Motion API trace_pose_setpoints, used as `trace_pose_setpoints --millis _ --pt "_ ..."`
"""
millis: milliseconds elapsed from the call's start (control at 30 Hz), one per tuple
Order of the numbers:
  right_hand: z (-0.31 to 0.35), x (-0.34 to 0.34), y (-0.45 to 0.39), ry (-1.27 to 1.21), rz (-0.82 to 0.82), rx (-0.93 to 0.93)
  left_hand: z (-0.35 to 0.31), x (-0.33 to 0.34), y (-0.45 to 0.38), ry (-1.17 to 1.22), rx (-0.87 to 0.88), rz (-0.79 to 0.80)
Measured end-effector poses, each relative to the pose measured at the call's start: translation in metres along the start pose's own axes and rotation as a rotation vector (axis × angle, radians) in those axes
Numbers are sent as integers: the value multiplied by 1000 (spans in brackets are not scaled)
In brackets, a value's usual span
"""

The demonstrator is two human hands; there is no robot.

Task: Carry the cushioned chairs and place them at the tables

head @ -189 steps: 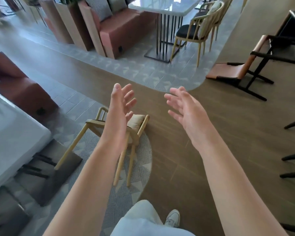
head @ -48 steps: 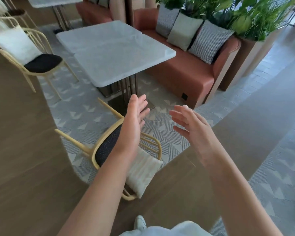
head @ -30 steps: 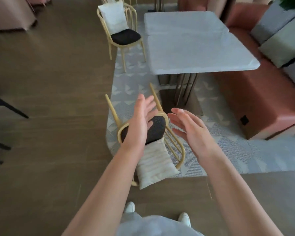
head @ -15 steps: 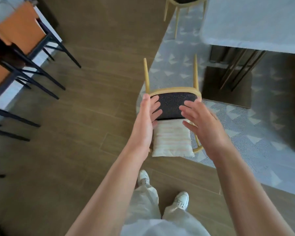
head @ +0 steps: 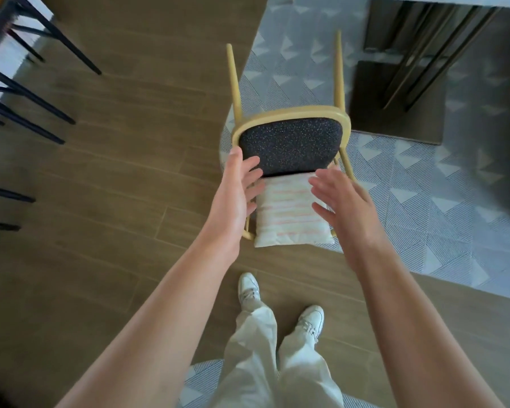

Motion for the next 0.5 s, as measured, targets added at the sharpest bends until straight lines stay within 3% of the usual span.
trace_pose_setpoints --millis 500 --pt "-152 14 -107 153 -91 139 143 51 -125 -88 -139 -2"
Point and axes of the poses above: each hand's wrist, its own y-axis away from the middle knuckle, its own x-axis out of the palm, z = x × y, the point moved 5 cm from there along -y, towards the middle knuckle, and after that the axes turned 15 degrees about -z, right-handed, at the moved point
